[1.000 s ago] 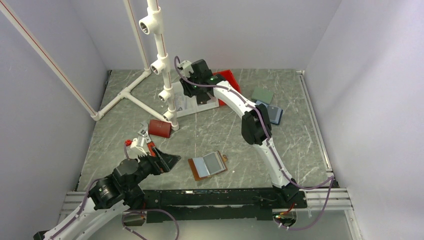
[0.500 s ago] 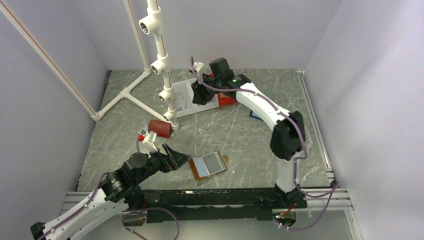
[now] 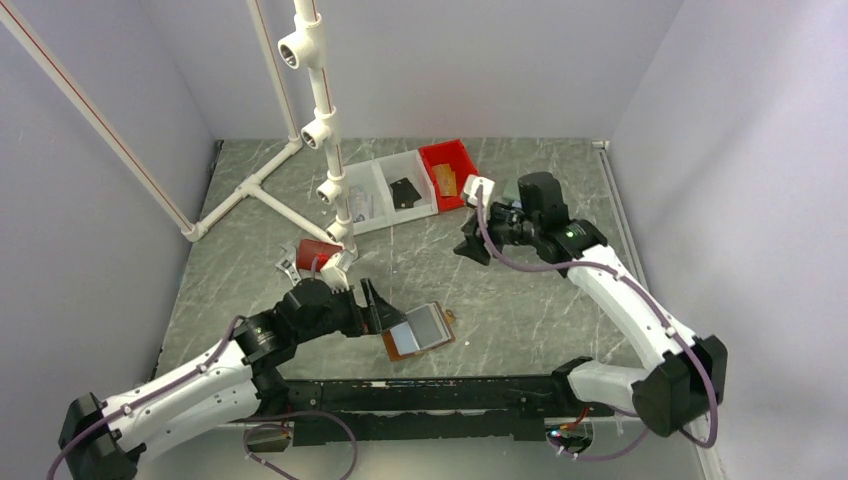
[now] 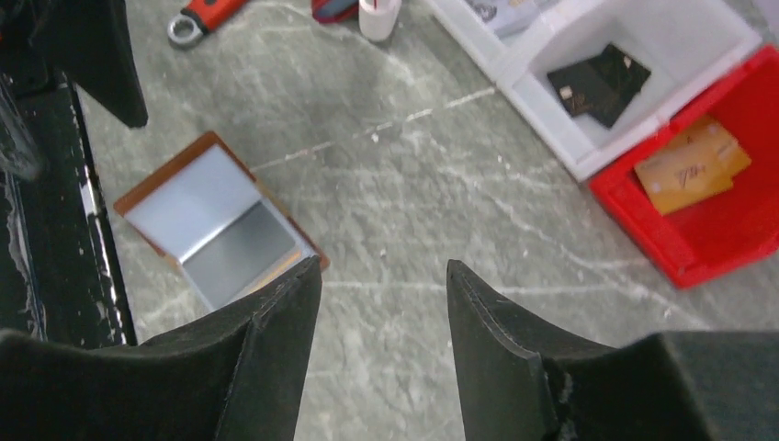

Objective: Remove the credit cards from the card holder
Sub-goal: Remove the credit card from the card holder.

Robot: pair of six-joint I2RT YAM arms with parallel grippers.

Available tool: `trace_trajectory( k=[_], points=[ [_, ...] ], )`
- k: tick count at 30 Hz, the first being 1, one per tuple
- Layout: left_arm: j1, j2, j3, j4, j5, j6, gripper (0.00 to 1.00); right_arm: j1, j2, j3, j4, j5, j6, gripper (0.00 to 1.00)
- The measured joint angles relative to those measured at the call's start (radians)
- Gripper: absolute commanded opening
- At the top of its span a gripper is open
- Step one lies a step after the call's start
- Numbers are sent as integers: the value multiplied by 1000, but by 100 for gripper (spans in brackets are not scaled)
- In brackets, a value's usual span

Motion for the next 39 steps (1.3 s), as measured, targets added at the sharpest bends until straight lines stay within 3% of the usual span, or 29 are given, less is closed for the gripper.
trace_trajectory(
  k=[9, 22, 31, 39],
  points=[
    [-3, 135, 71, -7, 18, 51, 97, -169, -202, -308, 21, -146, -19, 61],
    [-3, 166, 70, 28, 34, 51, 97, -347, -243, -332, 98, -322, 20, 61],
    [-4, 169, 14, 105, 30, 26, 96, -330, -164, -333, 118, -357, 76, 61],
    [-12, 245, 25, 121, 5, 20, 85, -123, 13, -307, 97, -306, 103, 59]
  ],
)
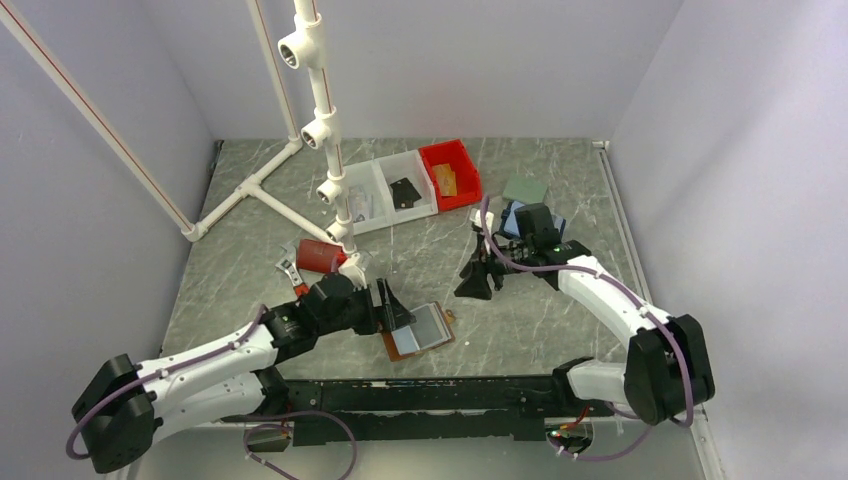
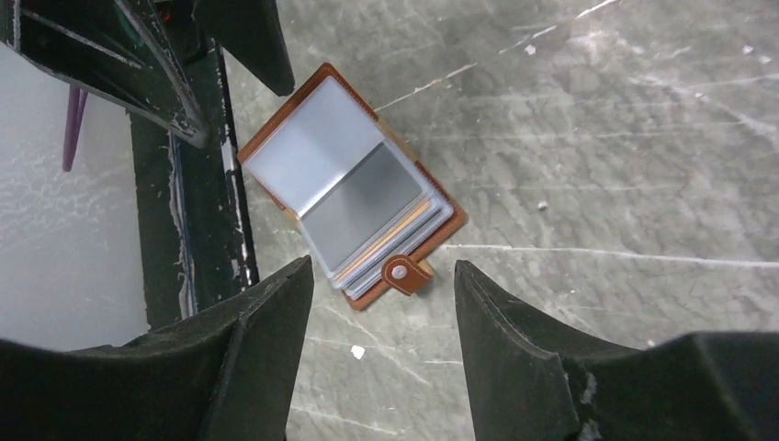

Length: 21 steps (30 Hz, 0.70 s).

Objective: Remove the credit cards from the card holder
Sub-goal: Remove the credit card from the card holder.

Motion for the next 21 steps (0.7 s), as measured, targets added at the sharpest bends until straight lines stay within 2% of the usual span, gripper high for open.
trace_trajectory(
  k=[6, 9, 15, 21],
  points=[
    [-26, 52, 14, 41, -19, 0, 81, 39, 29, 0, 32, 42, 85, 55],
    [-47, 54, 26, 60, -43, 0, 75, 73, 70, 4, 46, 72, 120, 51],
    [-76, 124, 51, 91, -79, -4, 71, 120, 133, 17, 48, 115, 157, 40],
    [-96, 243, 121, 42, -117, -18, 68, 151, 147, 36, 48, 146, 169, 30]
  ],
)
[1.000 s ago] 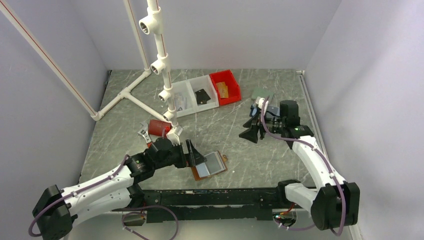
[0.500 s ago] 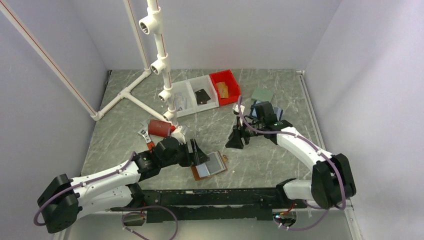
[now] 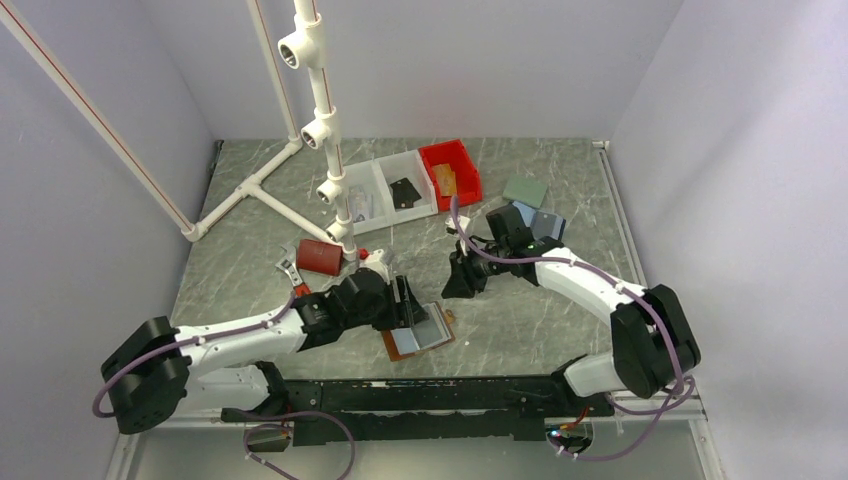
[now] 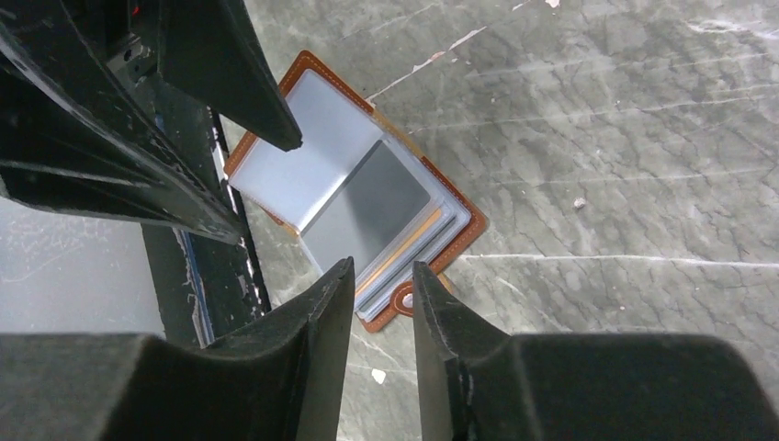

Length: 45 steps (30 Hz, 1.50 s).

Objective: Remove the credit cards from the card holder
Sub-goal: Remove the credit card from the card holder.

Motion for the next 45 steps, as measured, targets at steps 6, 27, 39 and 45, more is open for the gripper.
trace_trajectory(
  k=[6, 27, 39, 45],
  points=[
    [-31, 76, 48, -68, -56, -35, 62, 24, 45, 18, -2, 31, 1, 20],
    [-61, 308, 200, -175, -109, -91, 68, 69, 133, 41, -17, 87, 0, 5],
    [-77, 356, 238, -241, -145, -110, 69, 122, 179, 67, -26, 137, -3, 6],
    [-79, 340, 230, -237, -149, -116, 69, 133, 200, 79, -32, 153, -3, 7]
  ],
)
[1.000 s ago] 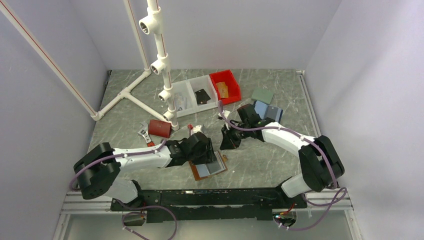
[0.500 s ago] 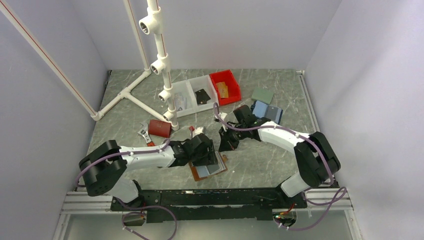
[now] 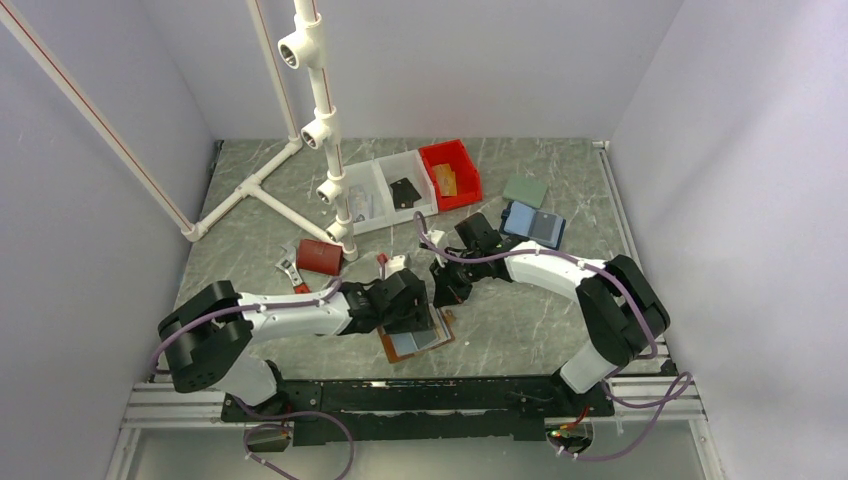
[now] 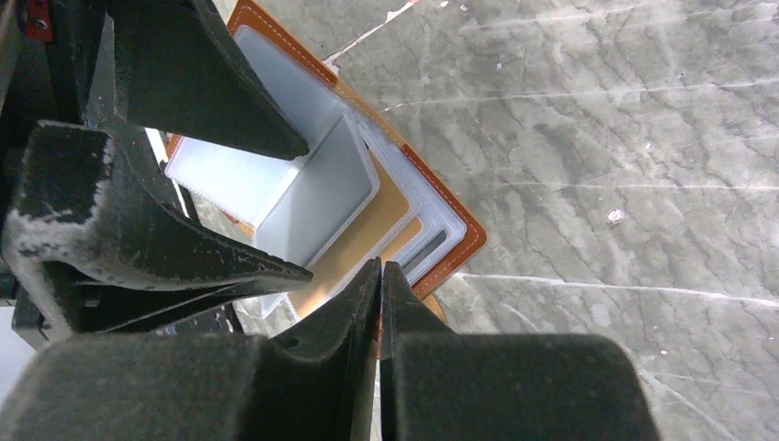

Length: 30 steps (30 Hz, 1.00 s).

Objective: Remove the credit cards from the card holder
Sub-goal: Remove the credit card from the card holder.

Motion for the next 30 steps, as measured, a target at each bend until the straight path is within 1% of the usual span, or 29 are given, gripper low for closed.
trace_trajectory(
  k=[16, 30],
  points=[
    [-2, -108, -118, 82, -15, -4, 67, 7, 0, 1, -12, -47, -11, 8],
    [-2, -193, -221, 194, -14, -3, 66, 60, 47, 21, -24, -68, -16, 7]
  ],
)
